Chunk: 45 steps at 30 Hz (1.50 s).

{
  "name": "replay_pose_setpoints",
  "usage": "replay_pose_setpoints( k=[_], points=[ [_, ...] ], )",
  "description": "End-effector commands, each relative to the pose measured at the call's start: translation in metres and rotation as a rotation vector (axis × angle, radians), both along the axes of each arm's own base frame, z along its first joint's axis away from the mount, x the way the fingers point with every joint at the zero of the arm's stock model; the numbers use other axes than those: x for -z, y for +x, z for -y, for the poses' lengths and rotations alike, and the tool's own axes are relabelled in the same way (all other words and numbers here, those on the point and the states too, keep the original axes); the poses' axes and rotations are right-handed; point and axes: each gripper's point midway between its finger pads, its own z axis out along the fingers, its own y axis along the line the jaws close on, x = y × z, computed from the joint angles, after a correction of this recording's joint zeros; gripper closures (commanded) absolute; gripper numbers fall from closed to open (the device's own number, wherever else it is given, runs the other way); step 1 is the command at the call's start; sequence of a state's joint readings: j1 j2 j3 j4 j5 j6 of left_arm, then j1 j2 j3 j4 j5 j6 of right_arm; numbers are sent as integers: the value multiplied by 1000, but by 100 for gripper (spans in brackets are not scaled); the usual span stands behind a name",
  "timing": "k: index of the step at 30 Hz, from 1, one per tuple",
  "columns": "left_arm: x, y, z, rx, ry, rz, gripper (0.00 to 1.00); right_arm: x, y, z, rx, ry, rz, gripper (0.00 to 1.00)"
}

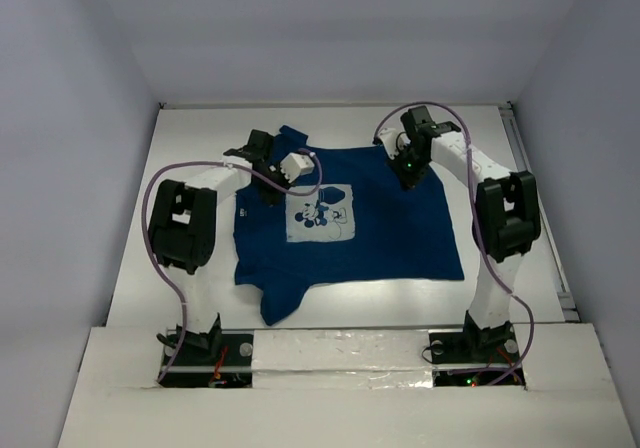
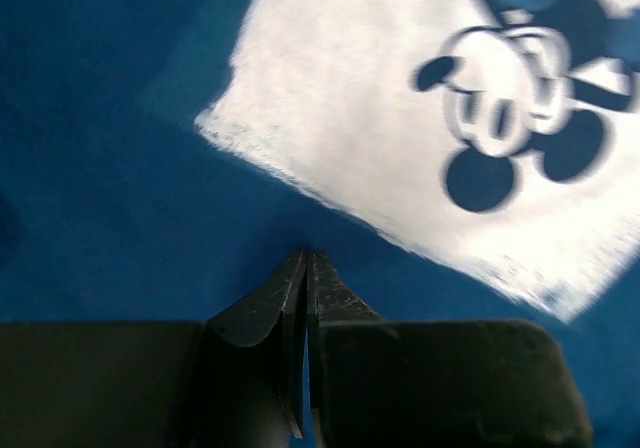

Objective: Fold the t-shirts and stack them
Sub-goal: Flatten out the tshirt

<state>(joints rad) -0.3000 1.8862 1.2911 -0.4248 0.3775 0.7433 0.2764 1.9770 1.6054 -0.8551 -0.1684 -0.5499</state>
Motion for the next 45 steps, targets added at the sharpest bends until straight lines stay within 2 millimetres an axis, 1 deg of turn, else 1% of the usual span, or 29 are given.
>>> replay_pose_setpoints(
  k=[1,4,8,9,15,16,17,19,21,22,23,24,25,26,27,28,30,32,35,36,37,38,39,40,41,42,43,44,45],
  points=[
    [-8,23,-6,-120,7,43,100,-4,11,-10,70,38,2,100],
    [1,29,-11,-150,34,39,100,4,4,-12,57,46,-43,100],
    [13,36,-20,-193,87,51,100,12,3,-11,66,36,-72,100],
    [14,38,-21,-195,91,54,100,19,2,-11,69,30,-93,100],
    [15,54,-20,-218,99,83,100,20,9,-11,113,10,-126,100],
    [11,61,-20,-226,99,99,100,27,6,-9,126,-8,-159,100],
    [15,65,-20,-233,109,96,100,22,13,-10,132,-6,-144,100],
    [8,80,-17,-253,99,123,100,25,18,-8,149,-22,-140,100],
    [12,89,-21,-273,106,118,100,18,32,-9,175,-25,-101,100],
    [3,100,-17,-281,93,143,100,16,35,-8,190,-30,-93,100],
    [8,104,-21,-292,99,129,100,21,37,-8,195,-34,-103,100],
    [7,108,-20,-296,98,131,100,13,46,-11,202,-24,-79,100],
    [-2,119,-17,-301,85,152,100,12,47,-11,209,-29,-85,100],
    [-3,126,-18,-309,81,145,100,13,53,-10,221,-40,-80,100],
    [5,123,-19,-308,88,121,100,18,53,-10,221,-44,-90,100],
    [5,128,-16,-305,82,122,100,13,59,-8,232,-55,-70,100],
    [4,131,-14,-302,76,121,100,16,62,-10,239,-54,-77,100],
    [2,135,-11,-298,60,129,100,12,65,-10,246,-51,-72,100],
    [-4,139,-7,-300,37,135,100,10,54,-19,207,-2,-114,100],
    [-8,139,-6,-303,29,135,100,7,50,-22,191,17,-118,100],
    [-11,137,-5,-302,22,136,100,-12,48,-25,158,46,-80,100],
    [-28,139,-3,-300,0,172,100,-7,38,-28,128,72,-96,100],
    [-36,138,-1,-297,-18,184,100,-13,33,-33,83,79,-75,99],
    [-40,133,-6,-300,-28,185,98,-18,29,-32,71,88,-62,96],
    [-69,135,-3,-294,-66,250,91,-38,30,-33,56,110,-3,93],
    [-82,132,2,-277,-103,268,87,-32,17,-36,32,104,-20,89],
    [-84,122,4,-264,-126,266,84,-36,14,-42,0,110,6,88],
    [-122,121,10,-246,-196,355,74,-49,11,-42,-5,126,38,87],
    [-134,119,7,-248,-220,385,68,-49,5,-48,-19,127,37,85]
  ],
)
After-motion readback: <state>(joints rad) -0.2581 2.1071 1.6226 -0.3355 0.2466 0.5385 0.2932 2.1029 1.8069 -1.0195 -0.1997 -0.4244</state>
